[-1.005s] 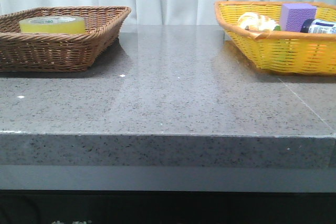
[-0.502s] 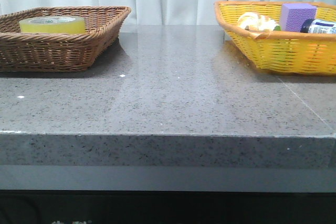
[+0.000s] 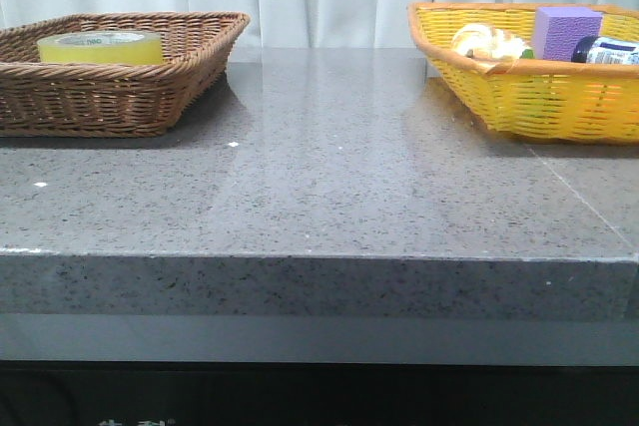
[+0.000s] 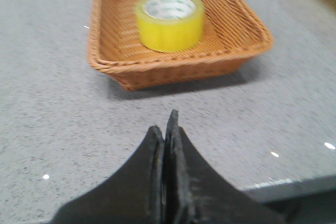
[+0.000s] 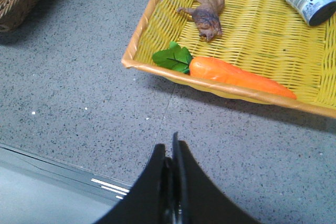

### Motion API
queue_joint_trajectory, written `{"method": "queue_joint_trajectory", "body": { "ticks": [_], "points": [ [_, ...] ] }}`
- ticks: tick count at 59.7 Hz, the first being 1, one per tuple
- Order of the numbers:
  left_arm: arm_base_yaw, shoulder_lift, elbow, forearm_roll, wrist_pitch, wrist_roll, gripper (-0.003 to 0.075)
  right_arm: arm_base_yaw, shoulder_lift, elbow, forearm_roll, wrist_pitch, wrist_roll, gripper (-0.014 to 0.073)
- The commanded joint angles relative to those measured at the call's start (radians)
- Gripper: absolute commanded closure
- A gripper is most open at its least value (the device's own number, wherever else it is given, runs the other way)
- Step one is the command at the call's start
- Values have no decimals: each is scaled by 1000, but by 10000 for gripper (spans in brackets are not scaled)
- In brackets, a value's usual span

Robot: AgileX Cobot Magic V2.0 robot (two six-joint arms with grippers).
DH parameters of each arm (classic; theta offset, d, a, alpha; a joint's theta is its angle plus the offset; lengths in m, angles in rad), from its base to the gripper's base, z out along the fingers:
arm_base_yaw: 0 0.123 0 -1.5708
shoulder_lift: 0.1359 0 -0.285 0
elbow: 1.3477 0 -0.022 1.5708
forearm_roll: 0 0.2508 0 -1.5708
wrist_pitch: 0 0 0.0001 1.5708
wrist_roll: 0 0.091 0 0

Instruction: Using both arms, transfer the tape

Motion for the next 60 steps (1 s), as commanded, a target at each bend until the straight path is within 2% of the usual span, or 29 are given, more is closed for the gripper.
{"method": "queue_joint_trajectory", "body": {
  "ticks": [1,11,23,44,60],
  "points": [
    [35,-53,64,-3,-169,-24,740,-5,4,-23,6,-62,-5,662],
    [47,-146,212,-5,-294,-57,740,-5,4,-23,6,-62,-5,662],
    [47,-235,346,117,-409,-271,740,-5,4,-23,6,-62,-5,662],
    [53,-319,571,90,-760,-276,740,-5,4,-23,6,-62,-5,662],
    [97,-329,574,47,-731,-258,740,-5,4,-23,6,-62,-5,662]
  ]
}}
